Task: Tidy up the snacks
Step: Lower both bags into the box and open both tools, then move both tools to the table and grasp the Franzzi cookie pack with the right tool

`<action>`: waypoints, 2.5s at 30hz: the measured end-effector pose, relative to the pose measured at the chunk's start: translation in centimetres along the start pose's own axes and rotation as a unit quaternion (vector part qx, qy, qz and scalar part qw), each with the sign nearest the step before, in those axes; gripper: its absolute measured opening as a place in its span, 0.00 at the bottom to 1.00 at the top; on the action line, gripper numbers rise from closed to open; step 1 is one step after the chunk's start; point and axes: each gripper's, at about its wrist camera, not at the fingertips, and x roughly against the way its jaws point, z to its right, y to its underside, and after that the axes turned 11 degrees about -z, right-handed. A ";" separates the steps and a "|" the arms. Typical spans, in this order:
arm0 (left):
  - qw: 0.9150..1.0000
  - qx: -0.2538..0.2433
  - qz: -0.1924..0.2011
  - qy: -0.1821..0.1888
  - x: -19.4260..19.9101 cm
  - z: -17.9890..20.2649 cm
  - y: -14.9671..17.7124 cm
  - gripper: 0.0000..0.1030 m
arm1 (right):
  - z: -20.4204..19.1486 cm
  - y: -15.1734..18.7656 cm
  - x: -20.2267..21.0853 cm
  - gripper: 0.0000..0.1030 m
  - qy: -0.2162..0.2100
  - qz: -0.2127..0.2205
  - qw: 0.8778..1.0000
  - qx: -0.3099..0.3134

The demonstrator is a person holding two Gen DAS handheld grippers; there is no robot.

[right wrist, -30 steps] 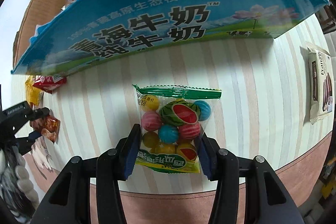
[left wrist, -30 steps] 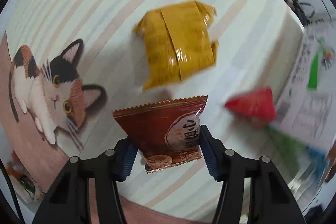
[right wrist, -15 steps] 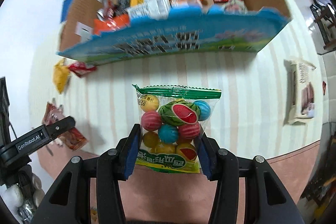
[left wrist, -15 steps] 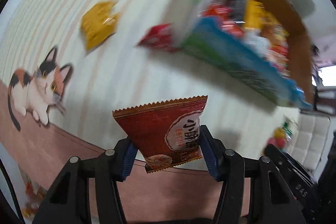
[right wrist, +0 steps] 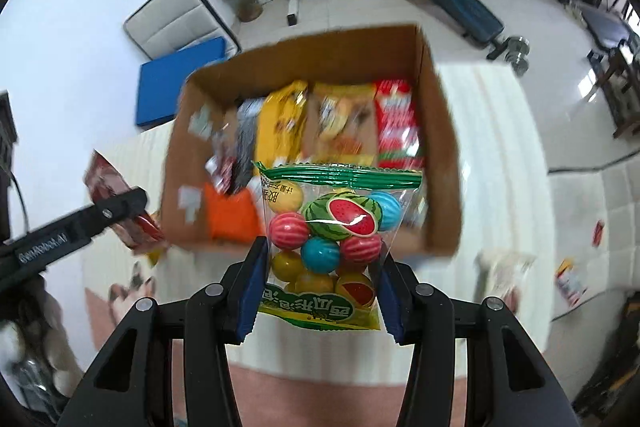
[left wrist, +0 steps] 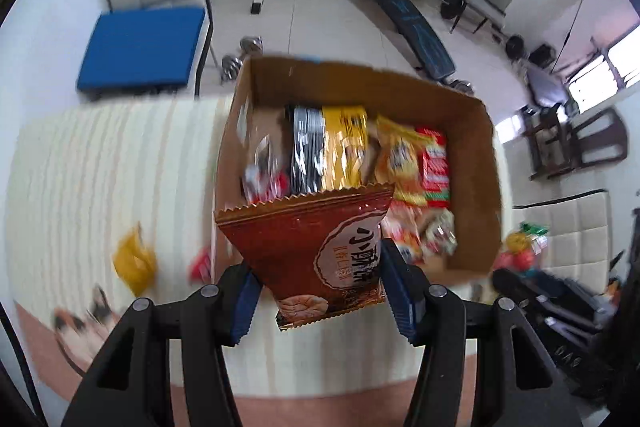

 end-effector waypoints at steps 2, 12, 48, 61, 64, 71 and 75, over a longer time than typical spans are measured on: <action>1.000 -0.008 -0.004 -0.026 -0.9 0.4 -2.9 0.52 | 0.3 -3.1 -0.6 0.51 0.027 -0.005 1.000 0.006; 0.990 -0.021 -0.071 -0.116 -7.9 -0.5 -11.0 0.52 | 1.4 -12.4 -6.4 0.51 0.121 -0.055 0.991 0.016; 0.999 -0.024 0.022 -0.033 -0.9 1.8 -2.1 0.84 | -2.1 -3.9 -0.6 0.92 0.058 -0.013 0.997 0.048; 0.993 -0.023 0.096 -0.067 2.9 5.3 7.4 0.84 | 2.7 4.8 2.6 0.92 0.036 0.023 0.999 -0.022; 0.990 -0.008 0.114 -0.078 2.0 6.3 9.5 0.84 | 7.1 6.6 1.1 0.92 0.050 0.010 0.996 -0.076; 0.996 0.031 0.039 -0.075 -5.5 6.8 11.2 0.85 | 17.0 9.1 -6.8 0.92 0.075 -0.066 0.979 -0.177; 0.996 0.040 0.011 -0.079 -8.6 6.7 12.1 0.85 | 19.5 9.0 -10.8 0.91 0.093 -0.090 0.974 -0.187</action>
